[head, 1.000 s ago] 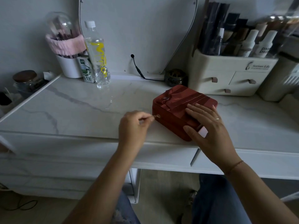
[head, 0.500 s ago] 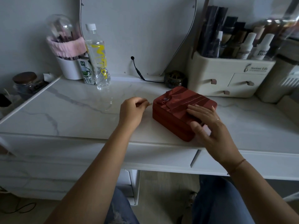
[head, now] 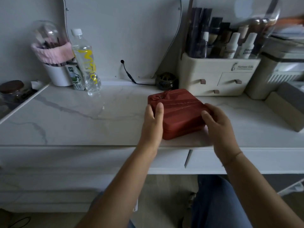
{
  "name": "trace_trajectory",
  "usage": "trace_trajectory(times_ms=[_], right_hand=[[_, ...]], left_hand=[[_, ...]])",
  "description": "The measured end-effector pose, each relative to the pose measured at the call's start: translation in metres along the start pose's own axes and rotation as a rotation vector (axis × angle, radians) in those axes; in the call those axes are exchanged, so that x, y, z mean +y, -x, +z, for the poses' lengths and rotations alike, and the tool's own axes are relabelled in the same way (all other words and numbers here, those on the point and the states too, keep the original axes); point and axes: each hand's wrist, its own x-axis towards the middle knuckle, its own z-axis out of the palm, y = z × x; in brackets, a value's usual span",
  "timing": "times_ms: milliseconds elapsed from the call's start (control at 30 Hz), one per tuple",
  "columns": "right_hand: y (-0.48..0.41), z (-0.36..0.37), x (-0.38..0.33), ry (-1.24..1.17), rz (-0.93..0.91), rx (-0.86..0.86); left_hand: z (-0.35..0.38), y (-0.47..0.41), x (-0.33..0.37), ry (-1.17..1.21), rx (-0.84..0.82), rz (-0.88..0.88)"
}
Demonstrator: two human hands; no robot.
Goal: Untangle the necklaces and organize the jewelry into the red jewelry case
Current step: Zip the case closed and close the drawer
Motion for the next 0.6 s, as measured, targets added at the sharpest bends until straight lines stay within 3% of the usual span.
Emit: trace_trajectory(times_ms=[167,300,400,467,600], right_hand=[[0.037,-0.005,-0.001,-0.053,0.005,-0.032],[0.047,-0.029,0.007,-0.107,-0.015,0.000],[0.065,-0.065,0.027,-0.184,-0.019,0.283],[0.075,-0.094,0.052,-0.280,0.076,0.482],[0.080,-0.128,0.105,-0.566,0.484,0.523]], left_hand=[[-0.007,-0.038,-0.010,-0.075,-0.092,0.012],[0.003,-0.015,-0.003,-0.211,0.045,0.082],[0.017,0.033,-0.004,-0.319,0.261,0.469],[0.031,0.058,-0.019,-0.404,0.314,0.747],[0.074,0.092,-0.052,-0.557,0.146,0.961]])
